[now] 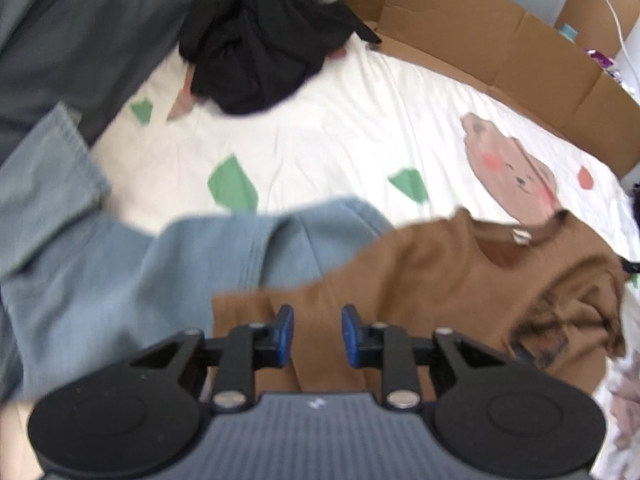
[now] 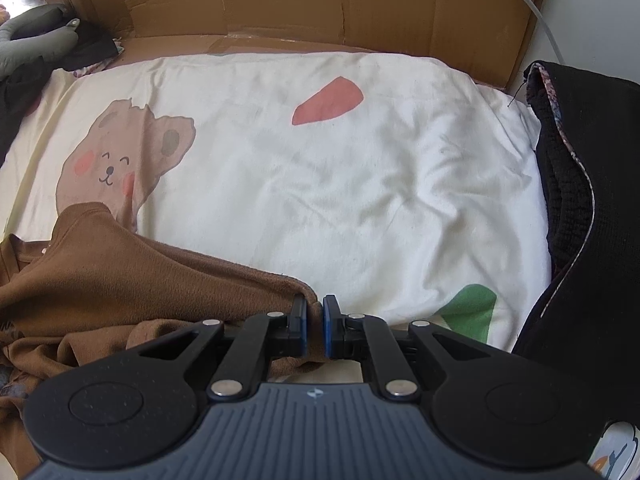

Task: Fold clothes
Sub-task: 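Open the left gripper and pull it back from the t-shirt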

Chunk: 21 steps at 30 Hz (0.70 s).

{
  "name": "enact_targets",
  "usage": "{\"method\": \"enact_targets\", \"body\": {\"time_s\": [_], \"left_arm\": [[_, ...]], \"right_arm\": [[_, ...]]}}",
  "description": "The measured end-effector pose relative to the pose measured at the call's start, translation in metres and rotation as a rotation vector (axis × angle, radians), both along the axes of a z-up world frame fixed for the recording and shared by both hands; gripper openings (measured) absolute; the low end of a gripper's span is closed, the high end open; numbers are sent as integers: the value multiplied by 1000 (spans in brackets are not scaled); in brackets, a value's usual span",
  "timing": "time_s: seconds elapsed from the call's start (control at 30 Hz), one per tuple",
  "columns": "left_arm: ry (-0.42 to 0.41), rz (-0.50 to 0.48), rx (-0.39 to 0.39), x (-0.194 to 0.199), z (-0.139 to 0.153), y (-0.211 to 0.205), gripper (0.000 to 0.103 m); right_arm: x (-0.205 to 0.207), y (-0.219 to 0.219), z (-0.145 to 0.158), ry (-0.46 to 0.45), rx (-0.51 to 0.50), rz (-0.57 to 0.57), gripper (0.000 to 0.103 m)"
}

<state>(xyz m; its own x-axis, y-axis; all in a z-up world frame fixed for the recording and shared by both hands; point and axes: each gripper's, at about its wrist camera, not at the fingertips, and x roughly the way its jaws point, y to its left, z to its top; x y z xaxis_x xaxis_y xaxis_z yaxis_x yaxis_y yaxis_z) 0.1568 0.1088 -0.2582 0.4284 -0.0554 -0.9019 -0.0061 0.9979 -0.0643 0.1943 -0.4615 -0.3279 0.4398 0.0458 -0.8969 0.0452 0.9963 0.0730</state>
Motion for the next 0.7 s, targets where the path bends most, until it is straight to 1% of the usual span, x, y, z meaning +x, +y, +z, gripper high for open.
{"method": "enact_targets", "body": {"time_s": [0.13,0.23,0.27,0.33,0.43,0.5,0.53,0.57,0.7], "left_arm": [[-32,-23,30,29,-19,-7,25],[-33,-84,27,40,-33,-19,25],[-39,-118,39,40,-36,-24,27],[-41,-179,78,38,-44,-36,28],[-28,-237,90,35,-52,-50,28],[-18,-254,103,32,-57,-56,31],[-12,-261,114,30,-60,-59,35],[-6,-266,125,28,-64,-61,37],[-9,-254,135,17,-65,-64,37]], "right_arm": [[0,-1,-1,3,5,2,7],[0,-1,-1,7,3,3,7],[0,-1,-2,8,3,2,7],[1,-1,-3,12,1,0,7],[3,1,-4,17,-10,7,7],[4,2,-5,20,-13,7,7],[4,2,-5,20,-13,5,7],[5,2,-5,20,-12,2,7],[4,3,-5,21,-13,-8,7]]}}
